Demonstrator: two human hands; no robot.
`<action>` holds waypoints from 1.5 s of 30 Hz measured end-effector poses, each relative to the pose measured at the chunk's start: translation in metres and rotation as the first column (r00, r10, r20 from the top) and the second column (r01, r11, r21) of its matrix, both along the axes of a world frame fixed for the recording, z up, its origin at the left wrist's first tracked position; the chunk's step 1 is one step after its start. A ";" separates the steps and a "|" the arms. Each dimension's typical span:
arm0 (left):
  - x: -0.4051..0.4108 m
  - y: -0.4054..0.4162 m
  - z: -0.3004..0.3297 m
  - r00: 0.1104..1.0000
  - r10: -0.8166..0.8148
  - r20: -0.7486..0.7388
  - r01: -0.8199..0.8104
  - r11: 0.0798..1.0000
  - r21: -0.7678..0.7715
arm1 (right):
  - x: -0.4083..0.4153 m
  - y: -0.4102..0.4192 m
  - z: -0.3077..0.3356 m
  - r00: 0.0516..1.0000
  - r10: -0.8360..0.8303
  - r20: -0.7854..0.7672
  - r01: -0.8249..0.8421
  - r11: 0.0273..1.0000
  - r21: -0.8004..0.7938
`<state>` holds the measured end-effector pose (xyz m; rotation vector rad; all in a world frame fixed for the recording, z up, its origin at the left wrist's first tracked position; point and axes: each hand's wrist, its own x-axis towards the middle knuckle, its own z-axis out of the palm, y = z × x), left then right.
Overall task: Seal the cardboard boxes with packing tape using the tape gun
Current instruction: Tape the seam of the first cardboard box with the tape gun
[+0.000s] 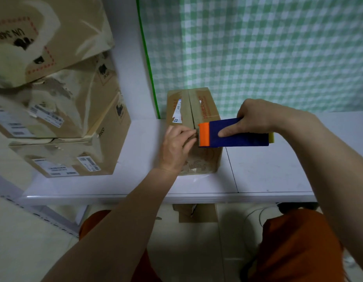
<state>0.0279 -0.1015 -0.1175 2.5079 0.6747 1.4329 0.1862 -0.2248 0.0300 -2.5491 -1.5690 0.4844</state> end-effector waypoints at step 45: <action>0.053 -0.021 -0.002 0.990 0.105 -0.089 -0.095 0.990 0.106 | 0.076 -0.048 -0.002 0.994 -0.099 -0.053 0.091 0.986 -0.140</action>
